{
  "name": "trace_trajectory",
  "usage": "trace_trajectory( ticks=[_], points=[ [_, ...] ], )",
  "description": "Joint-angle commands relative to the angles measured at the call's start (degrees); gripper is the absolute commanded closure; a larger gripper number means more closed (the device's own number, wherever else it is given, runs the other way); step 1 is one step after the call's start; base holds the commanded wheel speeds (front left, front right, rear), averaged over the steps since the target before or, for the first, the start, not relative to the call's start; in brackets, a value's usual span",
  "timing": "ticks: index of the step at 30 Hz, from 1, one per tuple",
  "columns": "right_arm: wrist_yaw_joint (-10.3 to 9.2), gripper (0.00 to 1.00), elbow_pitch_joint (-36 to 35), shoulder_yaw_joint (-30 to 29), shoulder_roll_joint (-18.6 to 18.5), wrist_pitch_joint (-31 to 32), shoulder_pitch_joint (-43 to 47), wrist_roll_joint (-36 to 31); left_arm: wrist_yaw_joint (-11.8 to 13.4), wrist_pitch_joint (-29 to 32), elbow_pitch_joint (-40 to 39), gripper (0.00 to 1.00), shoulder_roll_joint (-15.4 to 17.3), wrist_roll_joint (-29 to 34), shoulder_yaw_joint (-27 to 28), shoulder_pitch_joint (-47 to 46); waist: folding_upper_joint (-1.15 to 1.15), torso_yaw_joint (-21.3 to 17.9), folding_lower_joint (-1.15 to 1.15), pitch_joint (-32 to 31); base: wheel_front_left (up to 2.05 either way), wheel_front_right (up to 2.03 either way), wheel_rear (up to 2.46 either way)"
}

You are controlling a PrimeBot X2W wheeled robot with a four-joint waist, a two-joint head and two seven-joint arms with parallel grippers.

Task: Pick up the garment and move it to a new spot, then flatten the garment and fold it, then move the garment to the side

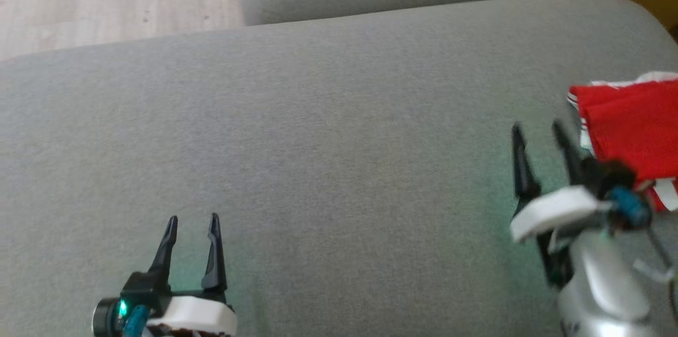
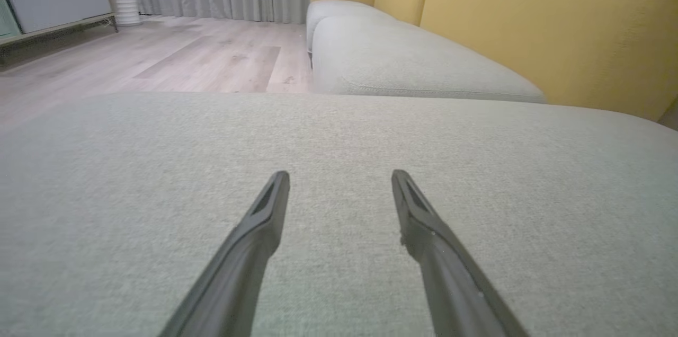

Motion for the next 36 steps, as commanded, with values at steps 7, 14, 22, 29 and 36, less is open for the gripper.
trace_trajectory(
  ticks=[7,14,22,29,36],
  points=[
    [-0.05,0.00,-2.97,3.20,1.20,-0.78,5.71,0.69,1.19,-0.47,-1.72,0.00,0.08,0.04,4.01,0.77,0.00,2.59,0.01,-1.64,0.00,0.00,0.00],
    [-0.05,0.00,-3.72,5.09,1.25,-0.78,7.87,3.62,0.96,-0.47,-1.58,0.00,0.08,-1.17,4.95,1.68,0.00,3.38,0.01,-2.77,0.00,0.00,0.00],
    [0.00,1.00,-2.50,3.90,1.08,0.00,9.35,4.81,-0.82,0.01,0.33,1.00,-0.01,-3.65,2.91,3.37,0.00,4.07,0.01,-3.38,0.00,0.00,0.00],
    [0.00,1.00,-0.07,3.38,1.22,0.90,10.40,7.14,-0.99,1.14,3.35,1.00,-0.05,-5.82,3.30,3.61,0.00,4.10,0.01,-3.44,0.00,0.00,0.00],
    [0.00,1.00,-1.33,2.87,1.22,1.98,10.63,11.77,-1.31,2.22,2.68,1.00,-0.04,-10.22,3.78,3.21,0.00,4.07,0.01,-3.47,0.00,0.00,0.00]
  ],
)
